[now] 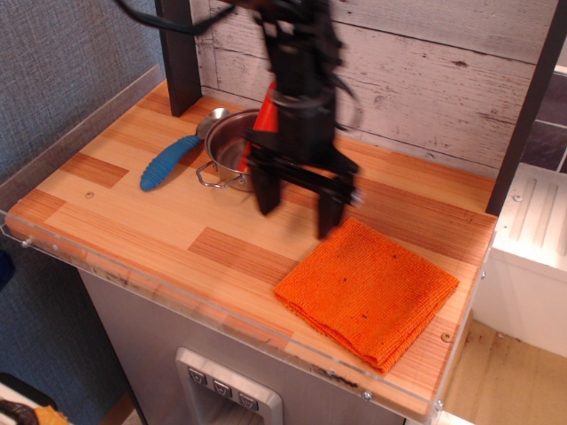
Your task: Pick the orange towel and place it on the middle if the table
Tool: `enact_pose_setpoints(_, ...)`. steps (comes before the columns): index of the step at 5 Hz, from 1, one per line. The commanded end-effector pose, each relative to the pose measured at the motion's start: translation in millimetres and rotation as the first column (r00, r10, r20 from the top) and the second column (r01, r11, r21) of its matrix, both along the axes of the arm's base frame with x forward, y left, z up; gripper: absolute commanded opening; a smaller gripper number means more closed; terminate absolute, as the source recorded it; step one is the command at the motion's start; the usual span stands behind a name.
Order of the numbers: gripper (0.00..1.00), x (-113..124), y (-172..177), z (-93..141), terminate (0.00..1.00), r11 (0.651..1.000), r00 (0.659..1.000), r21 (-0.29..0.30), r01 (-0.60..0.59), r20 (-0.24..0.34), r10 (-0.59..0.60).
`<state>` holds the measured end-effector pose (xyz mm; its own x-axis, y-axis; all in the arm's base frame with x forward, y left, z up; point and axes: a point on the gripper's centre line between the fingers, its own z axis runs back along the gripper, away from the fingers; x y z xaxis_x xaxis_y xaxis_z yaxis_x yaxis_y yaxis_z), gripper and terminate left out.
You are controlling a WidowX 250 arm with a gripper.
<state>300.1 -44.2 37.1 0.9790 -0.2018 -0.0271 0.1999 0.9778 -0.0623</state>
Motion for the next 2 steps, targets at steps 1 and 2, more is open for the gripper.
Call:
enact_pose_setpoints(1,1.00,-10.1,-52.9,-10.9,0.00,0.998,0.996,0.009,0.065,0.061,-0.065)
enact_pose_setpoints(2,1.00,-12.8,-57.8,-13.9,0.00,0.998,0.995,0.028,0.065,0.077,-0.067)
